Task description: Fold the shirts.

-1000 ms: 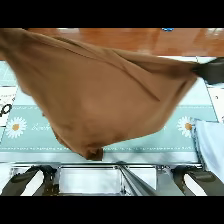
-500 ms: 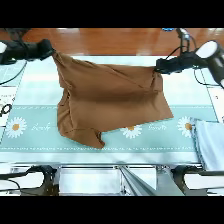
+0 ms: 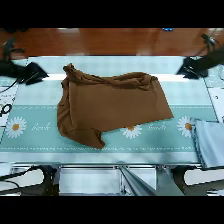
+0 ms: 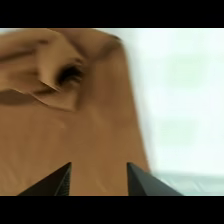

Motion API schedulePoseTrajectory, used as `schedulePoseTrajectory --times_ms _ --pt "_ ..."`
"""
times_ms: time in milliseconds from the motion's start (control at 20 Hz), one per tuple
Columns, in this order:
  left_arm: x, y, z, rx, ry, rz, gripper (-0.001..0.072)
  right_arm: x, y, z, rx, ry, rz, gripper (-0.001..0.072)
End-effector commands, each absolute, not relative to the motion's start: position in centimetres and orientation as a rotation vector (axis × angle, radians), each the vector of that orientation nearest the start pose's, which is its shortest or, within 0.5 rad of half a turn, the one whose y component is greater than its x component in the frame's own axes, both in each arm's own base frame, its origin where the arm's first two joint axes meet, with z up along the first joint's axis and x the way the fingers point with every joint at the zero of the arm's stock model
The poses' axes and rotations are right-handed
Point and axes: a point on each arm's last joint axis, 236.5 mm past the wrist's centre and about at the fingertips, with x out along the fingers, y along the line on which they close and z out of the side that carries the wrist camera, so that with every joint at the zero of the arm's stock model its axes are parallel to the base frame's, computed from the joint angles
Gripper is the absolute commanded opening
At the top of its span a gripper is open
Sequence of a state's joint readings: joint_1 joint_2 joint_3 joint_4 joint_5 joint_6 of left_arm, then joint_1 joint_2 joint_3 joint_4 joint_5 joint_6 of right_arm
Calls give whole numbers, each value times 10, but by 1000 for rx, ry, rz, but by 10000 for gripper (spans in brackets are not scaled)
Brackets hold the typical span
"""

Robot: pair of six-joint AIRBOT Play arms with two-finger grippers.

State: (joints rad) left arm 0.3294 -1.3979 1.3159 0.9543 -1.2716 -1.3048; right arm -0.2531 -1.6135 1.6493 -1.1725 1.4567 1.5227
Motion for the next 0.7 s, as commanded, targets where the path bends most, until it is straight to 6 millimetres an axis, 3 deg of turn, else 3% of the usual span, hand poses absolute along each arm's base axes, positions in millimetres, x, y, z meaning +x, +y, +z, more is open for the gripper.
schedulePoseTrajectory --times_ms 0,100,200,300,450,650 --pt "337 31 23 -752 1252 -108 507 382 -47 30 503 1402 9 403" --pt "278 30 -15 -989 1376 -28 506 343 -30 -5 510 1428 34 403" --pt "241 18 -39 -1122 1389 -29 506 308 5 -37 611 1446 121 403" --pt "217 1 -60 -1166 1394 5 507 286 34 -49 753 1428 198 404" --pt "211 -2 -74 -1139 1370 18 507 260 40 -58 772 1431 222 403" --pt "215 -1 -76 -1119 1354 2 506 254 37 -56 738 1419 214 404"
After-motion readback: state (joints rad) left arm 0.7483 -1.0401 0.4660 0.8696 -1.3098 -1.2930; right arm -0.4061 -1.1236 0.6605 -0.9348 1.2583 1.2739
